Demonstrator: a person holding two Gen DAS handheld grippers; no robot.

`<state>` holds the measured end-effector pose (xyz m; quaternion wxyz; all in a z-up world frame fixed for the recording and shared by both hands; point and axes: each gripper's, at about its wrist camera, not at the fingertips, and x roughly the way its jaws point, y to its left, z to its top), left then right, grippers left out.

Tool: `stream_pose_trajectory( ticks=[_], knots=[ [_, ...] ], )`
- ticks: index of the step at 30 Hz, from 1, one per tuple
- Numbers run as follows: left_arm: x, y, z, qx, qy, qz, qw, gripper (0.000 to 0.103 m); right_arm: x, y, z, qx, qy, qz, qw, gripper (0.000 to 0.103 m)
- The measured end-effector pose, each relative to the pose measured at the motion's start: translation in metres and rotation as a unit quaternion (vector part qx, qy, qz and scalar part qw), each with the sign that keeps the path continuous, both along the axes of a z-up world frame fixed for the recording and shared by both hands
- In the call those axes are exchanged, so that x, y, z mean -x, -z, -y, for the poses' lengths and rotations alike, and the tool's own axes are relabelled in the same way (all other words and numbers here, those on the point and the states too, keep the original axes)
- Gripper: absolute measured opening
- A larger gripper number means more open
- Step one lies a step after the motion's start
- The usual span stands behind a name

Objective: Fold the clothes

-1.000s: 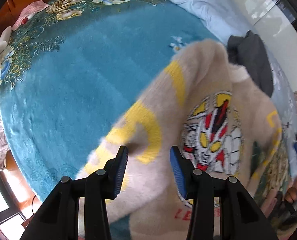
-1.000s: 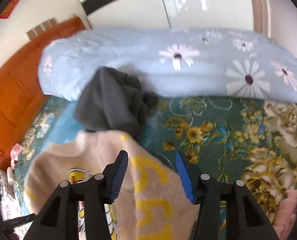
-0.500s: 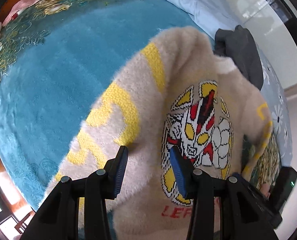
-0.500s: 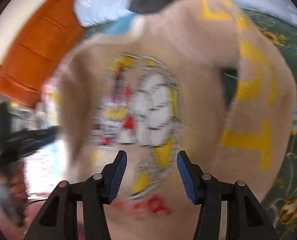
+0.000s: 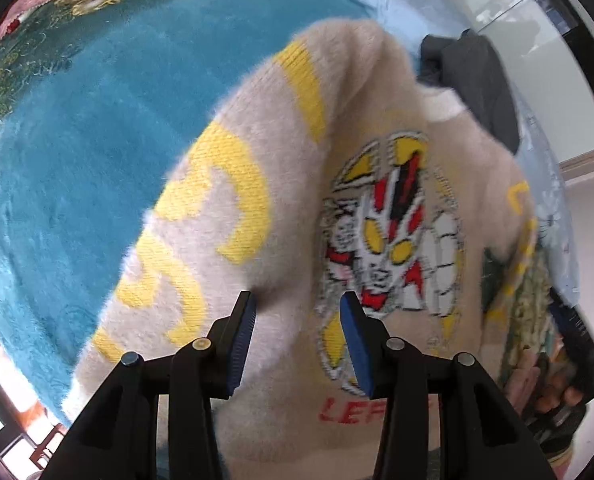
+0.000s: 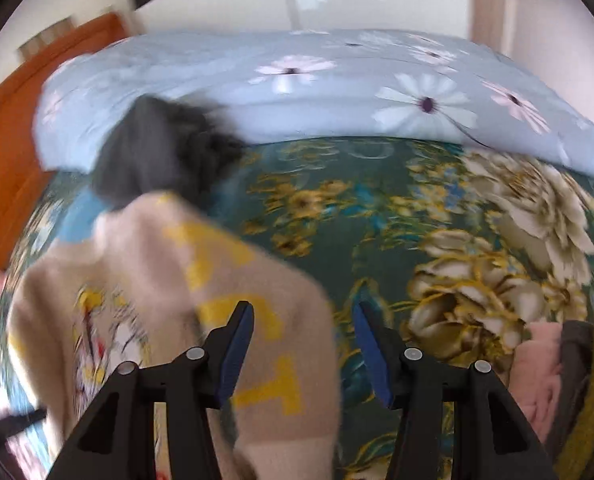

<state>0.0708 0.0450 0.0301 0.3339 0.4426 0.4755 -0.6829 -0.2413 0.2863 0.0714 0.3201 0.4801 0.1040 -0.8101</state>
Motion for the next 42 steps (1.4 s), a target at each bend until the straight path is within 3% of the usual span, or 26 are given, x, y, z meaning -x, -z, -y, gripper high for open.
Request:
stream_pose_trajectory(
  ticks=[5, 9, 11, 13, 16, 19, 22, 27, 30, 34, 37, 42],
  knots=[
    [0.005, -0.011, -0.004, 0.012, 0.028, -0.035, 0.9989, 0.045, -0.046, 0.016, 0.004, 0.023, -0.056, 0.048, 0.997, 0.056],
    [0.014, 0.006, -0.004, 0.003, 0.052, -0.011, 0.9986, 0.045, -0.068, 0.033, 0.010, 0.017, -0.078, 0.092, 0.993, 0.056],
    [0.010, 0.021, 0.001, 0.003, 0.059, 0.016, 0.9981, 0.045, -0.071, 0.040, 0.010, 0.018, -0.080, 0.108, 0.991, 0.056],
    [0.008, 0.029, 0.006, 0.028, 0.061, 0.059, 0.9960, 0.045, -0.072, 0.043, 0.008, 0.016, -0.086, 0.114, 0.990, 0.056],
    [-0.005, 0.031, 0.023, 0.082, 0.030, 0.134, 0.9872, 0.045, -0.073, 0.045, 0.004, 0.011, -0.097, 0.119, 0.988, 0.056],
    [-0.022, 0.031, 0.040, 0.084, -0.009, 0.150, 0.9851, 0.045, -0.075, 0.052, 0.005, 0.011, -0.115, 0.137, 0.984, 0.056],
    [-0.037, 0.029, 0.051, 0.078, -0.044, 0.153, 0.9842, 0.045, -0.085, 0.060, 0.012, 0.008, -0.146, 0.150, 0.978, 0.056],
    [-0.037, 0.013, 0.047, 0.080, -0.064, 0.108, 0.9888, 0.045, -0.095, 0.072, 0.034, 0.007, -0.169, 0.150, 0.974, 0.056],
    [-0.025, 0.002, 0.033, 0.090, -0.064, 0.069, 0.9915, 0.045, -0.086, 0.076, 0.046, 0.005, -0.151, 0.136, 0.979, 0.056],
    [-0.013, -0.002, 0.011, 0.094, -0.040, 0.047, 0.9936, 0.045, -0.062, 0.081, 0.052, -0.044, -0.100, 0.109, 0.988, 0.056],
    [-0.008, 0.004, -0.002, 0.094, -0.021, 0.050, 0.9941, 0.045, -0.039, 0.070, 0.038, -0.051, -0.062, 0.095, 0.992, 0.056],
    [-0.018, 0.022, -0.012, 0.070, -0.037, 0.055, 0.9953, 0.045, 0.012, 0.035, 0.006, -0.048, 0.016, 0.020, 0.999, 0.056]
  ],
)
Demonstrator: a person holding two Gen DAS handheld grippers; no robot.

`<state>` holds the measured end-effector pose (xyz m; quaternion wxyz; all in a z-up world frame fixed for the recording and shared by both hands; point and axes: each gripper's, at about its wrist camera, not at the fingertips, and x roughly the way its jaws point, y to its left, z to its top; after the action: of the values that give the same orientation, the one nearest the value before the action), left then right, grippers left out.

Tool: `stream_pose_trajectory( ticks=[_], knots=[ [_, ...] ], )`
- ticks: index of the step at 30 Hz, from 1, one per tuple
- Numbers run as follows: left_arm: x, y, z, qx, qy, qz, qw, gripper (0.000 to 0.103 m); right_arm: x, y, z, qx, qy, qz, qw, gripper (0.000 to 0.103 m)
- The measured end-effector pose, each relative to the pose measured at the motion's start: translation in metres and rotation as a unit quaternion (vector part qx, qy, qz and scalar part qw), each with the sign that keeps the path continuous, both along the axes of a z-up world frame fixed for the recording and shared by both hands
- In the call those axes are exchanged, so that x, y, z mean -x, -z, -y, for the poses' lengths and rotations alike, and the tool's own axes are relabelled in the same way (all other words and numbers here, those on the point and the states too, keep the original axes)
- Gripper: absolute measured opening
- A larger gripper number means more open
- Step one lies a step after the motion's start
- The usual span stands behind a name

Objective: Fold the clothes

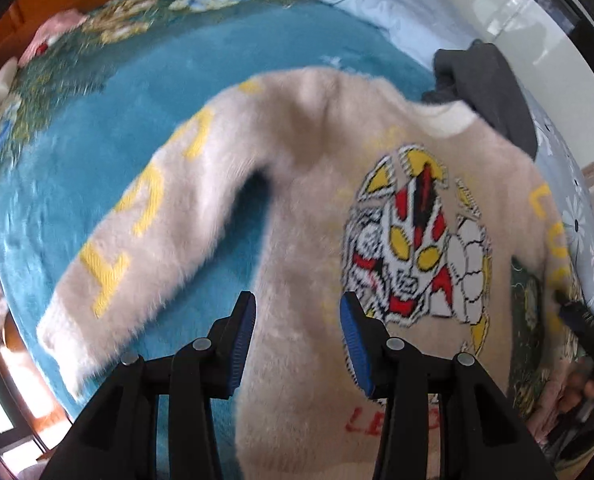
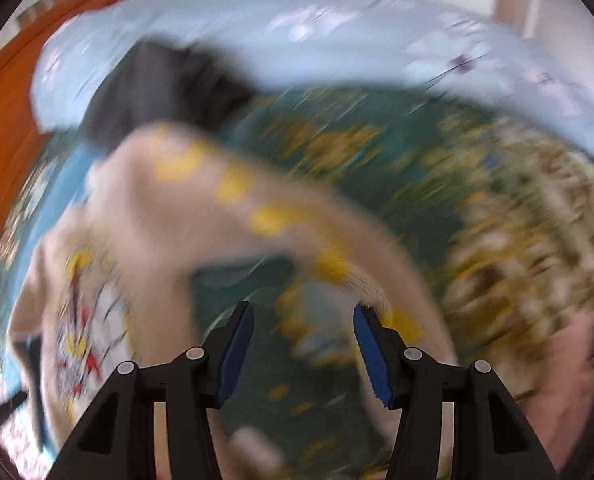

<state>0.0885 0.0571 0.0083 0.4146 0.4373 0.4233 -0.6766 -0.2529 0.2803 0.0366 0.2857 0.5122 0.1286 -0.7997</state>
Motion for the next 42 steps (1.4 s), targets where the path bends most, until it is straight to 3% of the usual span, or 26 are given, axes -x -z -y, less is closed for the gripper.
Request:
stream_pose_trajectory(
  ticks=[3, 7, 11, 14, 18, 21, 23, 24, 25, 26, 28, 30, 35, 39, 42],
  knots=[
    [-0.008, 0.008, -0.002, -0.012, -0.020, -0.001, 0.9997, 0.045, 0.032, -0.026, -0.009, 0.004, 0.063, -0.055, 0.996, 0.056],
    [-0.017, 0.013, -0.004, -0.008, -0.043, 0.008, 0.9990, 0.046, 0.034, -0.040, -0.010, 0.035, 0.061, -0.037, 0.997, 0.056],
    [-0.023, 0.026, -0.003, -0.018, -0.052, 0.019, 0.9983, 0.050, -0.028, -0.014, 0.011, 0.052, -0.080, 0.046, 0.994, 0.056],
    [-0.026, 0.036, -0.004, -0.036, -0.054, 0.017, 0.9978, 0.052, -0.068, 0.024, 0.009, 0.059, -0.116, 0.139, 0.982, 0.056],
    [-0.031, 0.049, -0.006, -0.072, -0.050, 0.002, 0.9962, 0.056, -0.087, 0.057, -0.009, 0.088, -0.080, 0.220, 0.968, 0.056],
    [-0.036, 0.055, -0.009, -0.091, -0.049, -0.018, 0.9945, 0.056, -0.095, 0.060, -0.015, 0.107, -0.078, 0.259, 0.957, 0.057],
    [-0.039, 0.055, -0.012, -0.095, -0.047, -0.025, 0.9940, 0.049, -0.098, 0.060, -0.017, 0.116, -0.080, 0.279, 0.950, 0.055],
    [-0.040, 0.054, -0.014, -0.095, -0.045, -0.027, 0.9941, 0.032, -0.100, 0.060, -0.017, 0.120, -0.080, 0.288, 0.947, 0.052],
    [-0.040, 0.052, -0.017, -0.090, -0.038, -0.025, 0.9949, 0.024, -0.104, 0.061, -0.019, 0.122, -0.078, 0.296, 0.944, 0.049],
    [-0.040, 0.050, -0.020, -0.085, -0.032, -0.024, 0.9956, 0.021, -0.107, 0.060, -0.020, 0.122, -0.075, 0.302, 0.942, 0.038],
    [-0.039, 0.043, -0.026, -0.071, -0.017, -0.017, 0.9972, 0.013, -0.107, 0.057, -0.022, 0.120, -0.066, 0.305, 0.942, 0.023],
    [-0.038, 0.035, -0.034, -0.056, -0.003, -0.013, 0.9984, 0.011, -0.106, 0.050, -0.025, 0.131, -0.061, 0.307, 0.940, 0.017],
    [-0.050, 0.018, -0.050, -0.047, 0.004, -0.026, 0.9985, 0.011, -0.108, 0.019, -0.031, 0.141, -0.069, 0.273, 0.949, 0.011],
    [-0.052, 0.015, -0.052, -0.074, 0.018, -0.019, 0.9969, 0.011, -0.107, 0.002, -0.048, 0.126, -0.088, 0.260, 0.953, 0.011],
    [-0.054, 0.017, -0.050, -0.099, 0.027, -0.005, 0.9947, 0.011, -0.113, 0.006, -0.067, 0.102, -0.093, 0.256, 0.957, 0.011]
  ],
)
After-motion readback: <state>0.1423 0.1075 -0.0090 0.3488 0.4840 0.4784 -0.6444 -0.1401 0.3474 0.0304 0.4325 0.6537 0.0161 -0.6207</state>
